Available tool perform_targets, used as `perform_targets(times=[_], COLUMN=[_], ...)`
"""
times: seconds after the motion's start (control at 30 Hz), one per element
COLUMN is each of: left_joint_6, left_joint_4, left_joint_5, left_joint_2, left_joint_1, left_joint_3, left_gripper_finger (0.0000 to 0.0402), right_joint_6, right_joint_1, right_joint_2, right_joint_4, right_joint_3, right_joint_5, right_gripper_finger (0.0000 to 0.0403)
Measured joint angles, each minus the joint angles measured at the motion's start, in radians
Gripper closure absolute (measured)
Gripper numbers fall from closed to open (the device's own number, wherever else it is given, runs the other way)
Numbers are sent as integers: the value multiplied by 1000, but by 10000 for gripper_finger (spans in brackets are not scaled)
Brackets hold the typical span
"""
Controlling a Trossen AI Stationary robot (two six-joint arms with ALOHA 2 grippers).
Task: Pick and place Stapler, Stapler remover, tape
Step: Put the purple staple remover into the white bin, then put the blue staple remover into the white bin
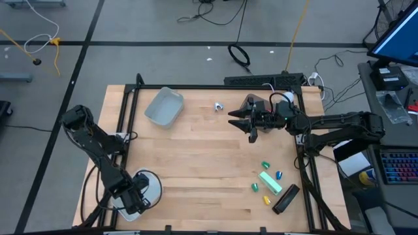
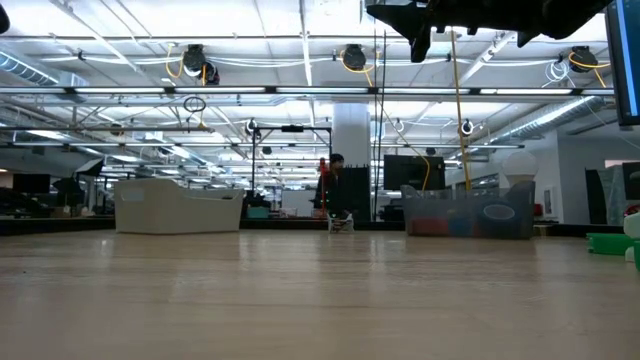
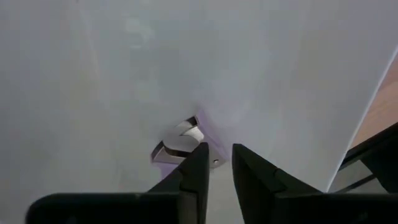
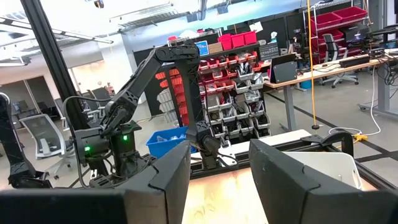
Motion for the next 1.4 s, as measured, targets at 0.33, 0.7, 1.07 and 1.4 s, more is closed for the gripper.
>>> perform_targets(times=[0.33, 0.7, 1.07, 1.4], left_joint_6=[66, 609, 1510, 1757], left_joint_4=[-13, -174, 100, 322], left_joint_5=[-136, -488, -511, -510], left_joint_2=[-142, -221, -203, -49], left_joint_1=[36, 339, 831, 1092], left_joint_3=[65, 257, 261, 259], left_gripper_finger=[314, 314, 314, 314], right_joint_6=[0, -27, -52, -71], right_joint_1=[0, -1, -66, -162], right_joint_2=[0, 0, -47, -151], right_joint_4=[0, 0, -102, -350], right_joint_3=[0, 0, 1, 1], right_joint_5=[0, -3, -5, 0], right_gripper_finger=[248, 248, 248, 248])
